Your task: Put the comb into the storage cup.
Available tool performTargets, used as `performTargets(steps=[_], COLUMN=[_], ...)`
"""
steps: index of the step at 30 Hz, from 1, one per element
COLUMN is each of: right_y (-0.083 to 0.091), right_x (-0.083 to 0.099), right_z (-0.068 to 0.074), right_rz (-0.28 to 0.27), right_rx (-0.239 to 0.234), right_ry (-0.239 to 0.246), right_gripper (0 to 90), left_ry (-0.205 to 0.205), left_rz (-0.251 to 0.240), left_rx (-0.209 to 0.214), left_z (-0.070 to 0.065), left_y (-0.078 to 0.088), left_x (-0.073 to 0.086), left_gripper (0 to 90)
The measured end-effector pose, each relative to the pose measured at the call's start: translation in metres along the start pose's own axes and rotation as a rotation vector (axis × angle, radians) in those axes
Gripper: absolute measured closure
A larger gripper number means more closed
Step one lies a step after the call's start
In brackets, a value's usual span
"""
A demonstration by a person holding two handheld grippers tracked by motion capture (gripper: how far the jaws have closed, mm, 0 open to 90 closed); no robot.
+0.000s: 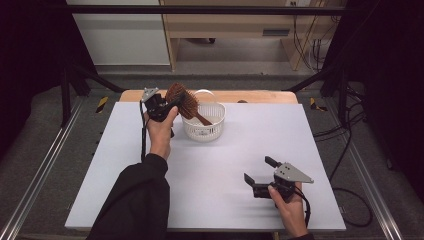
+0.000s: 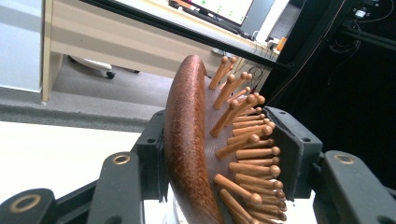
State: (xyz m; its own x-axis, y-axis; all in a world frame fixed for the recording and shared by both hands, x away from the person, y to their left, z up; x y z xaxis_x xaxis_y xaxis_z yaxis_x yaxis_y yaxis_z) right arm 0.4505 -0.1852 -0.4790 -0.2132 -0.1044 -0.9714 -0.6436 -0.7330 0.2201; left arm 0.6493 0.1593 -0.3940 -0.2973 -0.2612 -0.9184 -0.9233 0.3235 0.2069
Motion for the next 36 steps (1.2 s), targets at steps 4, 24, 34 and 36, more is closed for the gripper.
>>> performTargets(steps=[4,24,34,36], right_y=[0.0,-0.001,-0.001,-0.001], right_x=[0.0,0.001,0.001,0.001], right_z=[0.0,0.001,0.001,0.001], right_rz=[0.0,0.004,0.006,0.007], right_rx=[0.0,-0.005,-0.005,-0.004], right_ry=[0.0,-0.001,0.0,0.0], right_gripper=[2.8,2.8,2.7,2.7], left_ry=[0.001,0.017,0.017,0.017], left_rz=[0.002,0.006,0.004,0.001], left_rx=[-0.001,-0.014,-0.012,-0.014], left_z=[0.0,0.007,0.01,0.012], left_y=[0.0,0.001,0.002,0.003], left_x=[0.0,0.002,0.002,0.002], left_gripper=[45.6,44.8,43.9,43.8])
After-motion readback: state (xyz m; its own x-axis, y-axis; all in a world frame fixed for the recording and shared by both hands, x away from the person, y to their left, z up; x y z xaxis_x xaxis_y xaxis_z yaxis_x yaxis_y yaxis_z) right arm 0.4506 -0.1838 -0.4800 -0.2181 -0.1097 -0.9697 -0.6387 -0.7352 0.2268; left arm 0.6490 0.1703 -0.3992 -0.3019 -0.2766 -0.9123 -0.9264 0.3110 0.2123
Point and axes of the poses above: each handheld gripper's, and its own axes: y roughly backward along the jaws, x roughly out of its underside, z roughly to its left, the point moved 3 cm from there along -y, roughly forward along the jaws, and after that the axes turned 9 degrees about -x, right-handed, at the moved point
